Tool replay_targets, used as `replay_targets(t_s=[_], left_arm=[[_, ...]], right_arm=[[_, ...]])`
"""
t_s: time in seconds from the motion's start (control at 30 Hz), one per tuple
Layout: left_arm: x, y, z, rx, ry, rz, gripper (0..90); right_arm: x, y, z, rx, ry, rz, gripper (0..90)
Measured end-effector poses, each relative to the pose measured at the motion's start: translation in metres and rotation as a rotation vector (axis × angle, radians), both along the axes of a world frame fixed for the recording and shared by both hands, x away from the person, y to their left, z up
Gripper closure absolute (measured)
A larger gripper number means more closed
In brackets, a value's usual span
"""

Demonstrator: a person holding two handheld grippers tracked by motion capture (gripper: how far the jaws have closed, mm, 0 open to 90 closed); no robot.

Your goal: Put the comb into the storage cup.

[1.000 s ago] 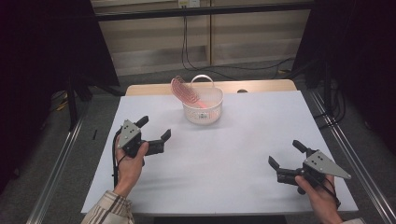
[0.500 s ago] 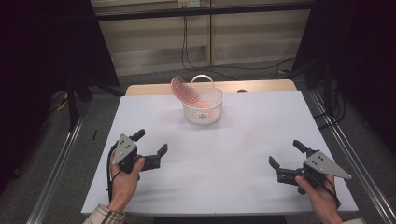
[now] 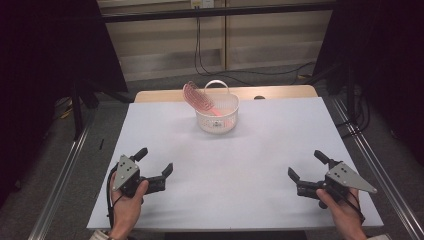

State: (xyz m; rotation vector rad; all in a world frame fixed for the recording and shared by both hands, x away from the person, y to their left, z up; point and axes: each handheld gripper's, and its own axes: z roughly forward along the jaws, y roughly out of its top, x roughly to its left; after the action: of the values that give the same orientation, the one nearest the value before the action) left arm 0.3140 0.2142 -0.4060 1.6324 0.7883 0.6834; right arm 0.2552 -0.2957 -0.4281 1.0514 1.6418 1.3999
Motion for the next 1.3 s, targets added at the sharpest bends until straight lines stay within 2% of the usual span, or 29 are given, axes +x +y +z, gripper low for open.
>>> replay_targets(t_s=[0.1,0.2,0.27,0.4,0.57,0.67,0.8,0.87,0.93,1.07,1.1,1.3], left_arm=[[-0.002,0.006,-0.002,-0.009,0.013,0.017,2.6],[-0.005,0.011,-0.004,-0.009,0.002,0.047,2.6],[-0.006,0.014,-0.005,-0.011,0.009,0.059,2.6],[-0.010,0.018,-0.009,-0.012,0.024,0.061,2.6],[-0.016,0.024,-0.012,-0.006,0.023,0.099,2.6],[-0.018,0.025,-0.014,-0.004,0.032,0.096,2.6],[-0.022,0.025,-0.015,0.015,0.008,0.099,2.6],[-0.022,0.026,-0.015,0.005,0.002,0.125,2.6],[-0.020,0.025,-0.016,0.009,0.016,0.110,2.6],[-0.020,0.023,-0.016,0.006,0.014,0.091,2.7],[-0.020,0.023,-0.016,-0.004,0.015,0.090,2.6],[-0.018,0.023,-0.016,0.001,0.029,0.084,2.6]], right_arm=[[0.000,0.000,0.000,-0.004,0.001,0.001,0.0],[0.000,0.000,0.000,-0.004,0.000,-0.003,0.0],[-0.001,-0.001,0.000,-0.004,0.002,-0.003,0.0],[-0.002,-0.001,-0.001,0.002,0.004,-0.013,0.0],[-0.004,-0.003,-0.002,0.008,0.008,-0.023,0.0],[-0.005,-0.003,-0.002,0.006,0.011,-0.027,0.0],[-0.007,-0.004,-0.003,0.002,0.011,-0.028,0.0],[-0.007,-0.004,-0.003,0.001,0.007,-0.027,0.0],[-0.007,-0.004,-0.003,-0.004,0.010,-0.025,0.0],[-0.006,-0.002,-0.004,-0.005,0.005,-0.028,0.0],[-0.006,-0.002,-0.004,-0.008,0.007,-0.027,0.0],[-0.005,-0.002,-0.004,-0.008,0.003,-0.029,0.0]])
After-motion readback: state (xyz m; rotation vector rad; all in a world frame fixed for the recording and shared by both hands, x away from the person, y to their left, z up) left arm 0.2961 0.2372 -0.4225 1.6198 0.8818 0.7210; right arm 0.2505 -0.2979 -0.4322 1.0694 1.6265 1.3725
